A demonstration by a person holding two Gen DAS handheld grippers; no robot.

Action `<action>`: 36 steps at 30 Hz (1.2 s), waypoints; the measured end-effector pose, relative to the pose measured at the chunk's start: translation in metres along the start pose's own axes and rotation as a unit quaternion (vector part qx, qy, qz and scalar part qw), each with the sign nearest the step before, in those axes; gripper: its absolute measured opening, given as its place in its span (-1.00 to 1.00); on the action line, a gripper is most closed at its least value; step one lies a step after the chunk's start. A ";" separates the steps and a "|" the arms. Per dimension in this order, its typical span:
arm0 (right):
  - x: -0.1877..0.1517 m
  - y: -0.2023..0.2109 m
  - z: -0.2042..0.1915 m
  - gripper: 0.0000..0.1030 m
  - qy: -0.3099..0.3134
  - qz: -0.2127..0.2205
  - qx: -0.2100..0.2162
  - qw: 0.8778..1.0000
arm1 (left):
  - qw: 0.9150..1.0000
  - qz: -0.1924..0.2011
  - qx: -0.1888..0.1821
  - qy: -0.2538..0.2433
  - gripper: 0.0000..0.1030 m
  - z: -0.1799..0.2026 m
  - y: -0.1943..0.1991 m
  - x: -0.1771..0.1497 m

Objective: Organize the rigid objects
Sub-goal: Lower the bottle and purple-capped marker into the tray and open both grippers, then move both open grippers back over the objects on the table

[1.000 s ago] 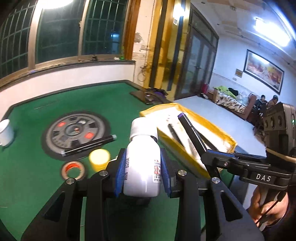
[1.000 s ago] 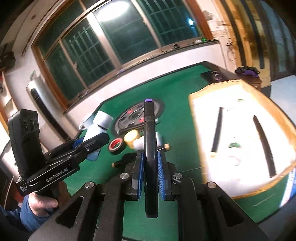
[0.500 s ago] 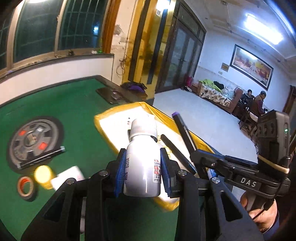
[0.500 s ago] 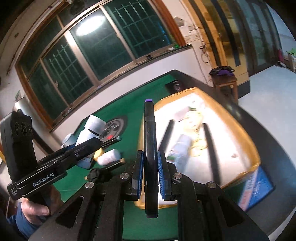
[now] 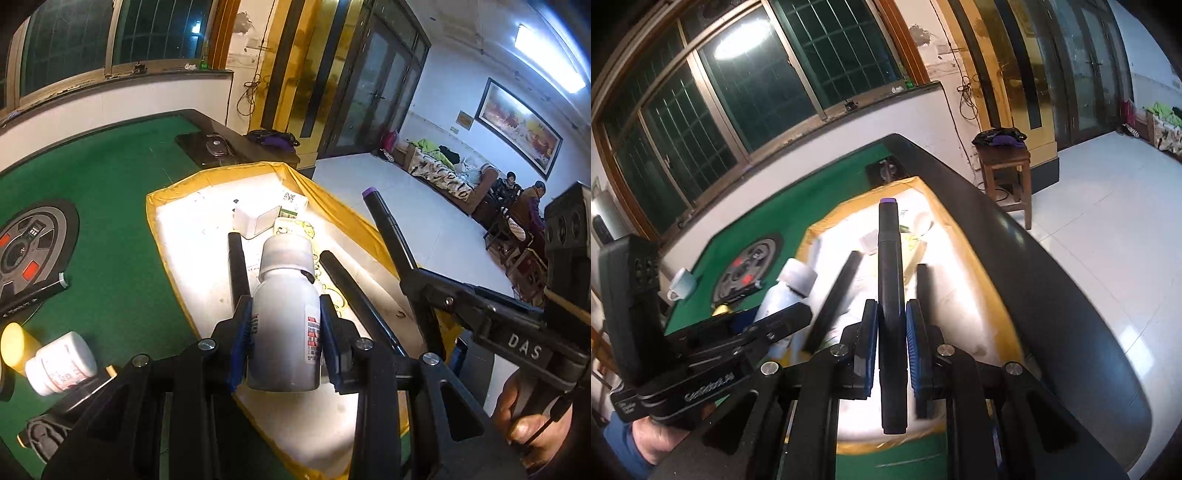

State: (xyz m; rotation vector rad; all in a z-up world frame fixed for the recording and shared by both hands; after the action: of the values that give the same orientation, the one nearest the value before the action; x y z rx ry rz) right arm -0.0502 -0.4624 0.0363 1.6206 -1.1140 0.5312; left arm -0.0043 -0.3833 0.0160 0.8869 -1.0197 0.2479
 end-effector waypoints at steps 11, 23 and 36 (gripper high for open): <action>-0.010 -0.020 0.025 -0.74 0.020 -0.044 -0.039 0.998 | 1.000 -0.017 0.014 -0.002 -0.37 0.000 -0.009 -0.013; -0.005 -0.010 0.022 -0.21 0.034 -0.037 -0.055 0.997 | 1.000 -0.002 0.014 -0.006 -0.37 -0.005 0.004 -0.011; 0.033 0.116 -0.041 0.69 0.115 0.225 -0.159 0.955 | 0.994 0.089 -0.028 -0.049 -0.37 0.017 0.086 0.015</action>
State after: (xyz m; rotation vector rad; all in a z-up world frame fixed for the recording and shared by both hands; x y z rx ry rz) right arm -0.1269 -0.4395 0.1349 0.9990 -1.3180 0.7704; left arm -0.0560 -0.3441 0.0771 0.7651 -1.1941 0.3266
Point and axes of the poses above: each gripper's, at about its wrist camera, not at the fingertips, and y roughly against the way its jaws point, z to its right, x to its top, the point moved 8 cm from there along -y, roughly the way its jaws point, and after that the axes turned 11 degrees about z, right-handed, at the moved point
